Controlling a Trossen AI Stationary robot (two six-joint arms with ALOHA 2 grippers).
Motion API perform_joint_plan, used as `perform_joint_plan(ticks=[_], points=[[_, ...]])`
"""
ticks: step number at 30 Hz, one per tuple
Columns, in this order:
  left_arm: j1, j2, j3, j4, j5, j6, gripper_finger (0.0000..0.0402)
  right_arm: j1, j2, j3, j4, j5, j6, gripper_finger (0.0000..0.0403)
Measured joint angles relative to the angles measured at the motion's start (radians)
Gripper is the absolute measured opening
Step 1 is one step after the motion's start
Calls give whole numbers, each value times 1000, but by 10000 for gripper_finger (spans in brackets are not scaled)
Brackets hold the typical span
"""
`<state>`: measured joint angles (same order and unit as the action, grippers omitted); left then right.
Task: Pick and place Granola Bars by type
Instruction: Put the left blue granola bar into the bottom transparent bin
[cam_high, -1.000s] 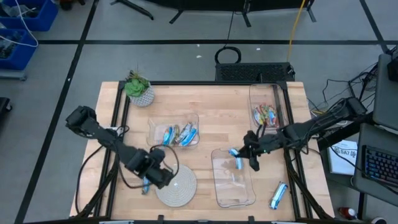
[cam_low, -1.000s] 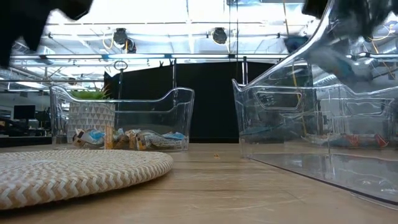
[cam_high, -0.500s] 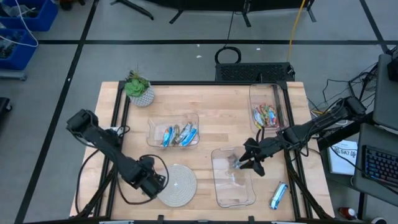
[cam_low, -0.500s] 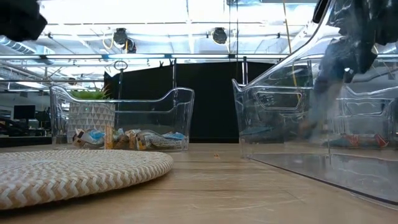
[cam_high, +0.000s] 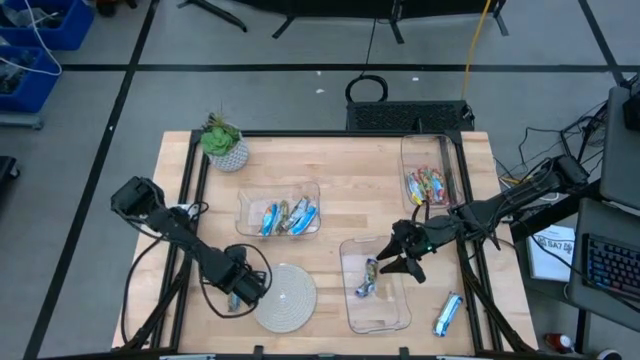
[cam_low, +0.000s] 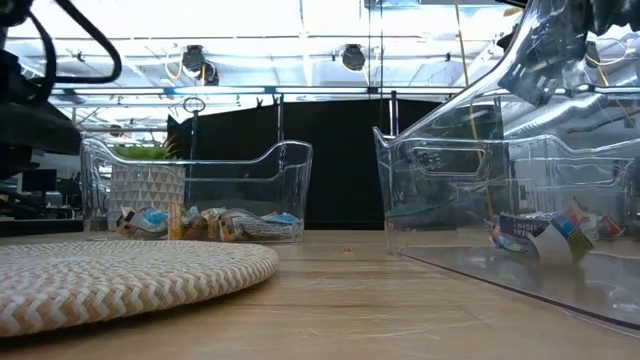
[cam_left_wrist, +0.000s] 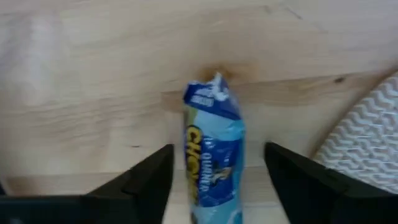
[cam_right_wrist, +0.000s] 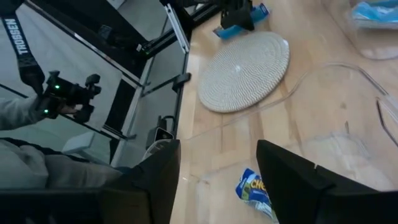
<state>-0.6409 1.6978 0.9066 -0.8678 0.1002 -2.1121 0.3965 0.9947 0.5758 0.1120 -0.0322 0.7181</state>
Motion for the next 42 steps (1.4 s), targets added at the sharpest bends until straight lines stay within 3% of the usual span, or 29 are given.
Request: perform_joint_plan(ticks=[3, 7, 8, 13, 16, 20, 23, 27, 30, 33, 36, 42], points=[[13, -4, 13, 1, 2, 26, 189, 0, 0, 0, -3, 0, 2, 196], [17, -17, 34, -11, -54, 58, 49, -7, 0, 0, -3, 1, 1, 189], [19, -26, 44, -12, -67, 63, 31, -12, 0, 0, -3, 1, 1, 187], [34, -74, 145, -139, -115, 90, 30, -36, 0, 0, 16, 1, -2, 183], [51, -122, 279, -251, -214, 145, 18, -56, 0, 0, 78, 1, 0, 186], [84, -167, 491, -365, -568, 262, 18, -94, 0, 0, 179, 0, 0, 189], [143, -171, 629, -374, -819, 444, 18, -130, 0, 0, 220, 1, -9, 188], [247, -170, 711, -188, -964, 796, 17, -176, 0, 0, 249, 1, -31, 184], [318, -168, 711, 103, -946, 1146, 17, -206, 0, 0, 295, 9, -77, 184], [378, -137, 712, 366, -876, 1399, 16, -224, 0, 0, 349, 64, -137, 186], [426, -97, 711, 526, -775, 1526, 16, -244, 0, 14, 371, 100, -183, 186], [476, -17, 711, 741, -599, 1637, 15, -285, 0, 46, 370, 112, -234, 187]])
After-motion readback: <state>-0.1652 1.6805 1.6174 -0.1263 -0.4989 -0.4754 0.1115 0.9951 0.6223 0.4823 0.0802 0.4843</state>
